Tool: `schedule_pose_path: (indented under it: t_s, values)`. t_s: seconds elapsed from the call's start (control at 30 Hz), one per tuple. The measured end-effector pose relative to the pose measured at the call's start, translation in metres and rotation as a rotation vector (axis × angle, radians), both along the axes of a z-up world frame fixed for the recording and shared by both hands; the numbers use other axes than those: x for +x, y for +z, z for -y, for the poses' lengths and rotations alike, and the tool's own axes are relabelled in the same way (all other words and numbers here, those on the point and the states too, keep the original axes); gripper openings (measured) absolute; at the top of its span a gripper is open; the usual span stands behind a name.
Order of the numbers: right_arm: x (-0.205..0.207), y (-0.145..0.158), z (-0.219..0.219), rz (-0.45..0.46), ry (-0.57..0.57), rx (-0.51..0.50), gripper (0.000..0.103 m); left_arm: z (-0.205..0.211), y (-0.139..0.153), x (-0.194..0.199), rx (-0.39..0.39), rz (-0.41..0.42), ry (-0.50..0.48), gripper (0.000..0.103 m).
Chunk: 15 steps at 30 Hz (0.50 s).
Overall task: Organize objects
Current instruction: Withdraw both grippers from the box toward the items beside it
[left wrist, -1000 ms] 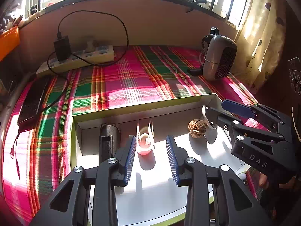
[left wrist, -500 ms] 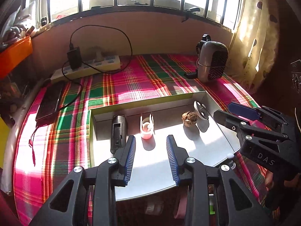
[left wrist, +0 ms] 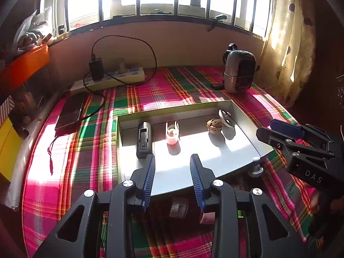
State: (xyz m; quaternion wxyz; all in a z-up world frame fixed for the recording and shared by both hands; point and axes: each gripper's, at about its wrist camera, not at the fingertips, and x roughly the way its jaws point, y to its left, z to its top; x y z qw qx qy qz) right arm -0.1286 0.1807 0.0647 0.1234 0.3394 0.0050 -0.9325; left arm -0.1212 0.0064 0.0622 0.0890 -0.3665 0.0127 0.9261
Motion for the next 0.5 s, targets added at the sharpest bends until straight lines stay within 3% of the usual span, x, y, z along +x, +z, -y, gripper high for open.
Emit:
schedule_pose_path:
  t_s: [0.5]
  values:
    - [0.031, -0.010, -0.019, 0.011, -0.027, -0.044, 0.043, 0.039, -0.009, 0.034, 0.051, -0.004, 0.095, 0.032]
